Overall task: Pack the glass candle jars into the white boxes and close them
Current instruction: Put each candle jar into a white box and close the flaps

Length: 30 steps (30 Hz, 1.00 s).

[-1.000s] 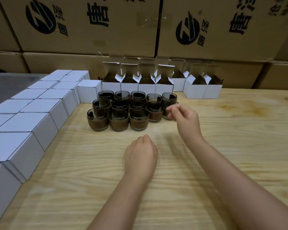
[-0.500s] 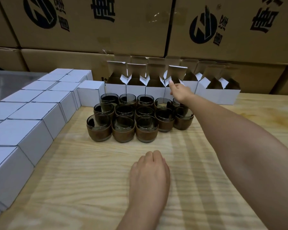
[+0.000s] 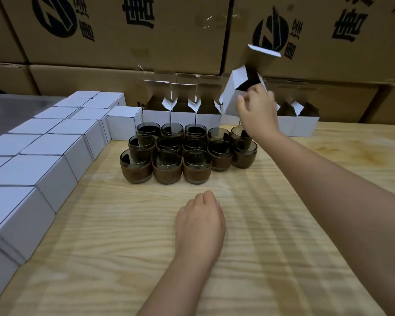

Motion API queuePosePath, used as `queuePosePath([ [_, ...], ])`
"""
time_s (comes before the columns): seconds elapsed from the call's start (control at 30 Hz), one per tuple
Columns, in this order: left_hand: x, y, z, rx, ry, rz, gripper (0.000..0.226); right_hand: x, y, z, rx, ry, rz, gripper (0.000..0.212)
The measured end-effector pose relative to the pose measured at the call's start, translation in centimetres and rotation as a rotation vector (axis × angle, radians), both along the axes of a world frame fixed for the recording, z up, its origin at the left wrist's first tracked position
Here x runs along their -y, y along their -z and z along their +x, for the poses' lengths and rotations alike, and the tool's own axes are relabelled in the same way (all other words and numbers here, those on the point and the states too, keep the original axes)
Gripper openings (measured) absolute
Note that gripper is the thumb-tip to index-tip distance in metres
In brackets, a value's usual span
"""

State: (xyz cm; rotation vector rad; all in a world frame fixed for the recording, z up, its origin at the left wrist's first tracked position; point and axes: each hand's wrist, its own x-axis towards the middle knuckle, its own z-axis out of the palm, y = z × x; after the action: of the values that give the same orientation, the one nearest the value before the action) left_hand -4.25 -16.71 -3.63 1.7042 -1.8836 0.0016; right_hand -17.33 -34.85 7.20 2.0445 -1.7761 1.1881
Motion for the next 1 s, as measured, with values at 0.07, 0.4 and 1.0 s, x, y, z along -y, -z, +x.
queuePosePath([
  [0.07, 0.2, 0.0, 0.0, -0.040, 0.008, 0.025, 0.020, -3.7, -0.1, 0.5, 0.008, -0.047, -0.133, 0.027],
  [0.4, 0.2, -0.6, 0.8, -0.439, 0.039, 0.225, 0.056, -18.4, 6.4, 3.3, -0.056, -0.018, -0.427, 0.016],
  [1.0, 0.3, -0.8, 0.9, -0.442, 0.204, 0.284, 0.086, -19.2, 8.5, 2.7, 0.100, -0.109, -0.414, 0.017],
])
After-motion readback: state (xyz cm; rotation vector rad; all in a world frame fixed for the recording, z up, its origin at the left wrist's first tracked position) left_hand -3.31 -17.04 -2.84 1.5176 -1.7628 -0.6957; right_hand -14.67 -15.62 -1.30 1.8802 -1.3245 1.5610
